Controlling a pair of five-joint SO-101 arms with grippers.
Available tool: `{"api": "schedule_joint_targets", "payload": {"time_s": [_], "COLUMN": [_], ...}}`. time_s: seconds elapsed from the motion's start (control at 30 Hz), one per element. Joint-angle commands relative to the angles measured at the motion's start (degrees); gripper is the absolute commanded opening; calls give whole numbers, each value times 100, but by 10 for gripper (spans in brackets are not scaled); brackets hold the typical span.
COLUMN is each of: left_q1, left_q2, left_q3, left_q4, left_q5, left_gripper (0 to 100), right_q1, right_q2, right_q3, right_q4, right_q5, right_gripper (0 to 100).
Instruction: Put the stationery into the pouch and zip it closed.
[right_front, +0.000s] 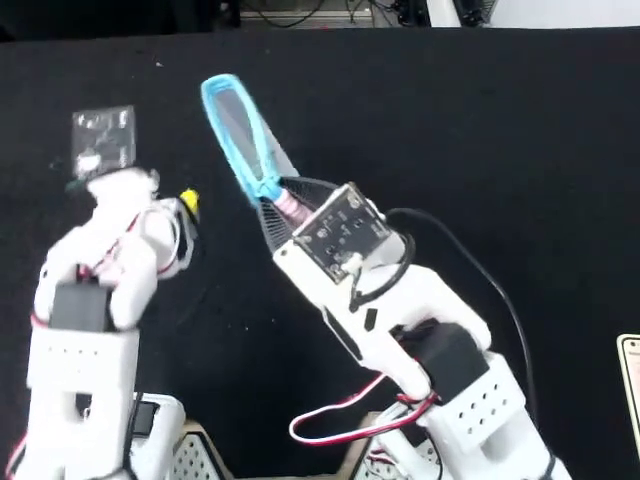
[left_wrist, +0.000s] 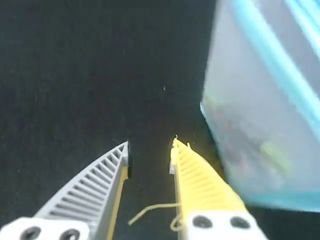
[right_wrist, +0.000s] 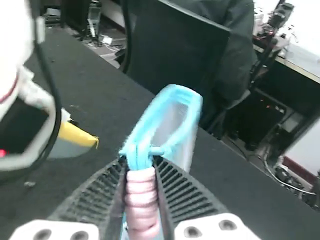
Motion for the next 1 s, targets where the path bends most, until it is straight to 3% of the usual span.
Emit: {"api": "schedule_joint_targets", "payload": {"time_s": [0.0, 0.1, 0.2, 0.37, 0.57, 0.7, 0.97], "left_q1": [-22, -22, 22, 734, 1543, 1798, 1332], "left_q2": [-1196, -1793, -2277, -2760, -3130, -3385, -3446], "left_q3": [602, 760, 760, 558, 541, 734, 2105], "left_q4": [-369, -132, 185, 1073, 1591, 1310, -659], "left_q5": [-26, -62, -571, -1196, -1204, -1204, -1204], "left_gripper": [145, 145, 145, 150, 279, 275, 278], "right_q1": [-176, -176, -176, -149, -141, -141, -141], "right_q2": [426, 743, 848, 840, 840, 840, 831], "right_q3": [-910, -1165, -1191, -1200, -1200, -1174, -1165], "right_q4": [220, 431, 431, 413, 431, 448, 457], "right_q5": [18, 18, 26, 53, 53, 53, 53], "right_gripper": [11, 11, 11, 11, 11, 11, 11]}}
